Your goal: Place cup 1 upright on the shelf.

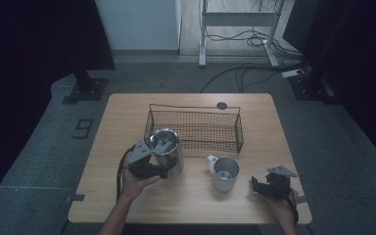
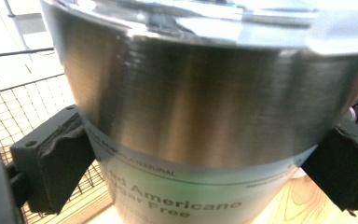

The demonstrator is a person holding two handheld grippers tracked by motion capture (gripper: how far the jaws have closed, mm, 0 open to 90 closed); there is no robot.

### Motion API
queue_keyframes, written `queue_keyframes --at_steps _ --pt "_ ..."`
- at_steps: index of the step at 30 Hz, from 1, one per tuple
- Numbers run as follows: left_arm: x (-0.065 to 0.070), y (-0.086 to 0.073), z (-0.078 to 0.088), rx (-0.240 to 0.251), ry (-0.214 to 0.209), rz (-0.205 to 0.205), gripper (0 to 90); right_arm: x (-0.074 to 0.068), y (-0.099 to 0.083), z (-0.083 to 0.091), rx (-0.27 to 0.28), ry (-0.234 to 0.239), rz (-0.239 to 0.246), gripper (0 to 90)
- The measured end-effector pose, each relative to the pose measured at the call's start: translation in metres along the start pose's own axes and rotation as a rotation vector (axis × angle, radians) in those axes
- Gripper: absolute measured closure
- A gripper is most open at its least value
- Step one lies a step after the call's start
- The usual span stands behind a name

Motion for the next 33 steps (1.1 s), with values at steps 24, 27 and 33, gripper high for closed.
queue_keyframes --at_steps 24,27,33 --pt "-0.014 0.017 0.008 0.035 0.004 0.014 4.2 0.000 0.000 0.000 -0.001 -0.004 -0.003 14.7" --pt "-0.016 0.019 0.008 0.034 0.007 0.012 4.2 0.000 0.000 0.000 0.000 -0.003 -0.004 14.7" --pt "-0.016 0.024 0.009 0.040 0.008 0.006 4.2 0.000 0.000 0.000 -0.001 -0.004 -0.003 14.7"
Point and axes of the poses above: each handheld gripper's, and its own axes: z roughly backward along the jaws, y roughly out of its top, x roughly to its right, the point moved 6 cm from there along -z, roughly forward along the jaws, and after that the axes turned 3 degrees about z, right-handed, at the moved point
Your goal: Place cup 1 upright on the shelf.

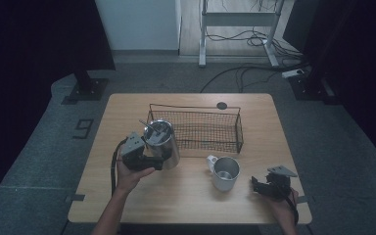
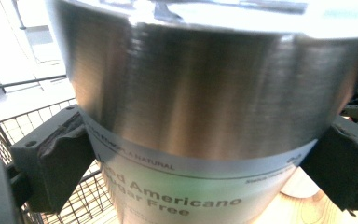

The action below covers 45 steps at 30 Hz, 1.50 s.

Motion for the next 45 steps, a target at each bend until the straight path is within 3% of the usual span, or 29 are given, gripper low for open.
queue_keyframes --at_steps 33,45 --pt "-0.013 0.024 -0.001 0.024 -0.003 -0.012 4.3 0.000 0.001 -0.001 -0.001 -0.009 -0.005 14.5" --pt "-0.020 0.037 -0.011 0.018 -0.010 -0.028 4.4 0.000 0.003 -0.004 -0.001 -0.012 -0.009 14.0"
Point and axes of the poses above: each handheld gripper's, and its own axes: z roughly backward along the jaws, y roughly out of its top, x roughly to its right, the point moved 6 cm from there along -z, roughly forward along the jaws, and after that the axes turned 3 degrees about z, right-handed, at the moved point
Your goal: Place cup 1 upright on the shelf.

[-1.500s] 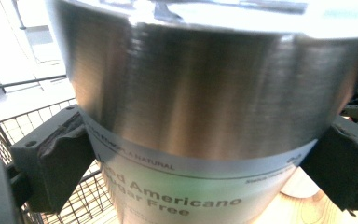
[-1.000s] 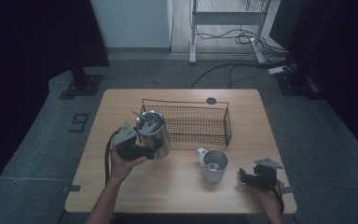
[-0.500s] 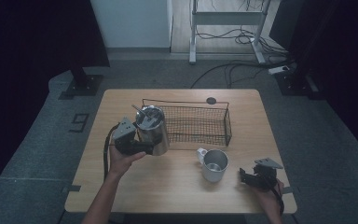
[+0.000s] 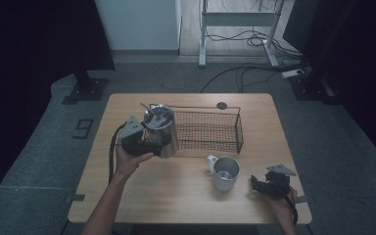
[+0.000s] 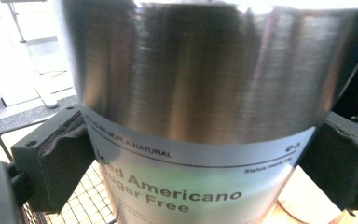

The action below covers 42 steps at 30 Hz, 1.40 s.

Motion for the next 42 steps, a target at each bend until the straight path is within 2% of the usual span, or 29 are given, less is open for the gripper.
queue_keyframes --at_steps 7,15,26,38,42 --pt "-0.004 0.006 -0.009 -0.003 0.002 0.003 4.4 0.000 0.000 -0.001 -0.001 0.001 0.003 13.9" --pt "-0.005 0.013 -0.011 0.008 0.006 0.003 4.5 0.000 0.000 0.000 -0.002 0.000 0.003 14.0" --pt "-0.013 0.018 -0.020 0.001 0.038 0.005 4.5 0.000 0.000 0.001 -0.002 0.004 0.000 14.3" --pt "-0.026 0.021 -0.038 0.001 0.052 0.022 4.5 0.001 -0.002 0.002 -0.003 0.003 0.003 14.5" --pt "-0.028 0.024 -0.044 0.002 0.055 0.014 4.5 0.001 -0.002 0.003 -0.001 0.001 0.005 14.7"
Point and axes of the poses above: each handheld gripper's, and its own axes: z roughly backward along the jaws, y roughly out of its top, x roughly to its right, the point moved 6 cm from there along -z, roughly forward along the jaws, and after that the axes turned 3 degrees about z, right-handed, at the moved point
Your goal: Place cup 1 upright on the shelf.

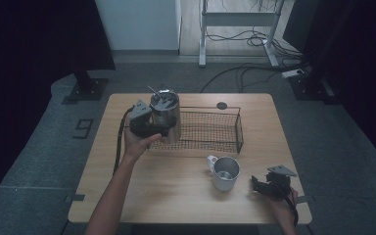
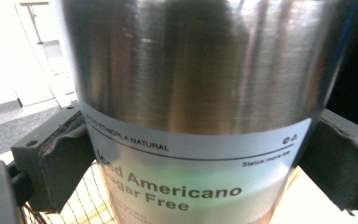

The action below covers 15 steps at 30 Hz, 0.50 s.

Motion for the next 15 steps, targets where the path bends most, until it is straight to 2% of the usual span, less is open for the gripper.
queue_keyframes --at_steps 15 --pt "-0.004 0.001 -0.017 0.007 0.009 -0.001 4.5 0.000 0.000 0.000 0.002 0.000 -0.003 14.6"
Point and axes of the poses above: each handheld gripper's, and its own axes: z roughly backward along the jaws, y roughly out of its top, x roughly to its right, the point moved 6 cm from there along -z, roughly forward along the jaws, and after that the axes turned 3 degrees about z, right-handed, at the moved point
